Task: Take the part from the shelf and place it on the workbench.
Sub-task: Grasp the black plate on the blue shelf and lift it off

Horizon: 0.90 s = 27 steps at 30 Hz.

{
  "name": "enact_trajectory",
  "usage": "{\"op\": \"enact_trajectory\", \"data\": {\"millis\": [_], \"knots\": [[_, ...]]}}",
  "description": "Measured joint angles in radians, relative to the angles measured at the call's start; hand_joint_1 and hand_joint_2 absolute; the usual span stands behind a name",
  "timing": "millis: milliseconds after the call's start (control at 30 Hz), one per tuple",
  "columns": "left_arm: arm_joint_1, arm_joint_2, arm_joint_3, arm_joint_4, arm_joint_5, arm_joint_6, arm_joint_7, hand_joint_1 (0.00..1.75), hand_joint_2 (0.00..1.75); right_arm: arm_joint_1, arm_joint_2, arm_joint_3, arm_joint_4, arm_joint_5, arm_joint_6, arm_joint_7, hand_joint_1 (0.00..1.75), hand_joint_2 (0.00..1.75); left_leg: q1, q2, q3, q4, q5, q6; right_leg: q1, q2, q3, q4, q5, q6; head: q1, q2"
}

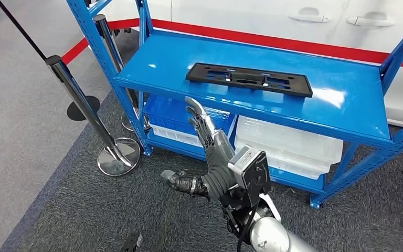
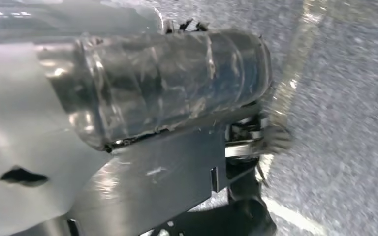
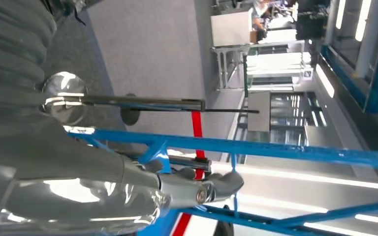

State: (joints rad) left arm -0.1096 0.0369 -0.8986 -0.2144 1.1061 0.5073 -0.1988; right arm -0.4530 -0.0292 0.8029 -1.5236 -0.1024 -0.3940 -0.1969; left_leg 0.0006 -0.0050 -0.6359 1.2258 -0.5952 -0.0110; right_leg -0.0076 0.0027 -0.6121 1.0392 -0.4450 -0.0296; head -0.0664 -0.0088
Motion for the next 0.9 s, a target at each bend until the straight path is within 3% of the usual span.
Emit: {"op": "enact_trajectory", "data": {"millis": [67, 100, 167, 233, 367, 433, 533, 600, 667, 733, 767, 900], "knots": [[0.002, -0.001, 0.0, 0.0, -0.014, -0.006, -0.007, 0.0, 0.0, -0.003, 0.005, 0.003, 0.021, 0.02, -0.015, 0.007, 0.0, 1.75, 0.001, 0.0, -0.063, 0.066, -0.012, -0.003, 0.003, 0.001, 0.014, 0.0, -0.013, -0.001, 0.0, 0.0], [0.003, -0.002, 0.0, 0.0, -0.021, -0.008, -0.008, 0.0, 0.0, -0.006, 0.007, 0.004, 0.03, 0.028, -0.02, 0.011, 0.0, 1.75, 0.001, 0.0, -0.073, 0.054, 0.008, -0.002, 0.004, 0.002, 0.023, 0.0, -0.02, -0.001, 0.0, 0.0], [0.004, -0.002, 0.0, 0.0, -0.03, -0.011, -0.007, 0.0, 0.0, -0.014, 0.01, 0.007, 0.047, 0.044, -0.024, 0.02, 0.0, 1.75, -0.002, 0.0, -0.05, -0.053, 0.099, 0.008, 0.006, 0.004, 0.043, -0.001, -0.035, 0.0, 0.0, 0.0], [0.004, -0.002, 0.0, 0.001, -0.04, -0.015, -0.003, 0.0, 0.0, -0.03, 0.014, 0.012, 0.069, 0.065, -0.024, 0.034, 0.0, 1.75, -0.011, 0.0, -0.02, -0.158, 0.154, 0.024, 0.007, 0.007, 0.057, -0.002, -0.049, 0.006, 0.0, 0.0], [0.005, -0.004, -0.004, 0.001, -0.062, -0.02, 0.01, 0.0, 0.0, -0.062, 0.018, 0.023, 0.122, 0.127, -0.029, 0.081, 0.0, 1.75, -0.015, -0.002, 0.011, -0.212, 0.164, 0.049, 0.009, 0.008, 0.072, 0.014, -0.06, 0.027, 0.0, 0.0], [0.004, -0.006, -0.006, 0.001, -0.07, -0.022, 0.015, 0.0, 0.0, -0.083, 0.02, 0.025, 0.15, 0.155, -0.035, 0.099, 0.0, 1.75, -0.012, -0.001, 0.032, -0.22, 0.163, 0.056, 0.008, 0.007, 0.044, 0.073, -0.091, 0.035, 0.001, 0.0], [-0.001, -0.008, -0.012, 0.002, -0.073, -0.023, 0.019, 0.0, 0.0, -0.102, 0.021, 0.028, 0.196, 0.179, -0.04, 0.114, 0.0, 1.75, -0.01, -0.002, 0.044, -0.221, 0.152, 0.064, 0.005, 0.007, -0.063, 0.239, -0.154, 0.045, 0.001, 0.0], [0.002, -0.01, -0.015, 0.002, -0.068, -0.023, 0.015, 0.0, 0.0, -0.104, 0.022, 0.031, 0.219, 0.181, -0.036, 0.115, 0.0, 1.75, -0.009, -0.004, 0.057, -0.219, 0.139, 0.063, 0.001, 0.006, -0.104, 0.261, -0.136, 0.05, 0.001, 0.0], [0.006, -0.015, -0.015, 0.002, -0.058, -0.028, 0.01, 0.0, 0.0, -0.115, 0.028, 0.033, 0.243, 0.187, -0.032, 0.108, 0.0, 1.75, -0.006, -0.004, 0.078, -0.216, 0.12, 0.057, -0.005, 0.005, -0.081, 0.156, -0.045, 0.053, 0.001, 0.0], [0.004, -0.02, -0.016, 0.002, -0.055, -0.038, 0.013, 0.0, 0.0, -0.132, 0.041, 0.038, 0.281, 0.203, -0.035, 0.094, 0.0, 1.75, -0.004, -0.005, 0.091, -0.21, 0.102, 0.047, -0.006, 0.003, -0.052, 0.048, 0.01, 0.051, 0.002, 0.0], [0.001, -0.022, -0.016, 0.002, -0.058, -0.041, 0.018, 0.0, 0.0, -0.138, 0.048, 0.041, 0.3, 0.211, -0.039, 0.087, 0.0, 1.75, -0.005, -0.006, 0.089, -0.207, 0.095, 0.04, -0.004, 0.002, -0.047, 0.023, 0.017, 0.046, 0.002, 0.0], [-0.001, -0.028, -0.019, 0.002, -0.068, -0.044, 0.032, 0.0, 0.0, -0.153, 0.072, 0.044, 0.348, 0.228, -0.053, 0.077, 0.0, 1.75, -0.005, -0.004, 0.092, -0.187, 0.078, 0.015, -0.003, 0.002, -0.029, 0.007, 0.013, 0.017, -0.001, 0.0]]}}
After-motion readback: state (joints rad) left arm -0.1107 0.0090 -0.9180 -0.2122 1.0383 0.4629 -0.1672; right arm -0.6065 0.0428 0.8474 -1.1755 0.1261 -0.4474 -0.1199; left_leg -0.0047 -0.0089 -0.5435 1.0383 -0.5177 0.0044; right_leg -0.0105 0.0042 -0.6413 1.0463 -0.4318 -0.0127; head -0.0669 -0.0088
